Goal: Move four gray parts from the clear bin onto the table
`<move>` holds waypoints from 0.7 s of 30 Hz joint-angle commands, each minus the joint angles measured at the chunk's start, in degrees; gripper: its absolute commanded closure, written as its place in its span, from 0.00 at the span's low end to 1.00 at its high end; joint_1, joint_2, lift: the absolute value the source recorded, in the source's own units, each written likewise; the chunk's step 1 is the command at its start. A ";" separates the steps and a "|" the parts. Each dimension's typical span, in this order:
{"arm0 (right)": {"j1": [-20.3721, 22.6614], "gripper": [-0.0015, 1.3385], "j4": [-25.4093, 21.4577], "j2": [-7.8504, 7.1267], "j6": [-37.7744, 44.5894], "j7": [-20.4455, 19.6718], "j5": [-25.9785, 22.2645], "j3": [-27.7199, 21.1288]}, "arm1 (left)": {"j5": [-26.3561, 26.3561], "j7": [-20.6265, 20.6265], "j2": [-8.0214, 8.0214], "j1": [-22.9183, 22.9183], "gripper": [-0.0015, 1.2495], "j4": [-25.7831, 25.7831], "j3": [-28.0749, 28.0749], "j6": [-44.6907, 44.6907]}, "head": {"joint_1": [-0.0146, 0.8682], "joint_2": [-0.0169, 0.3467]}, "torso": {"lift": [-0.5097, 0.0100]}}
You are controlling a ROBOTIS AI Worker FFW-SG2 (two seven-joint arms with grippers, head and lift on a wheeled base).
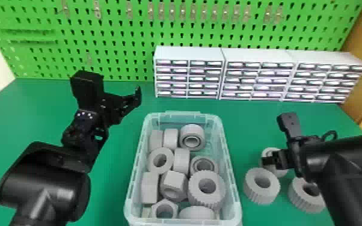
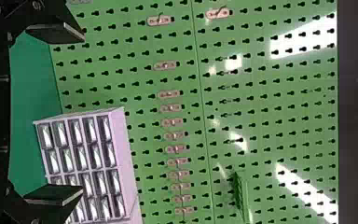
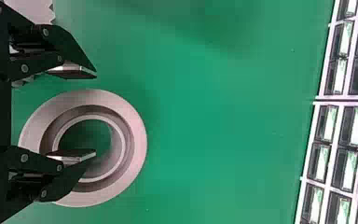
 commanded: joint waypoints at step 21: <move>-5.88 0.37 -18.18 -1.85 10.01 0.00 -2.12 14.11 | -0.09 0.00 -0.18 0.18 0.11 0.04 0.26 0.00 | 0.79 0.12 | 0.89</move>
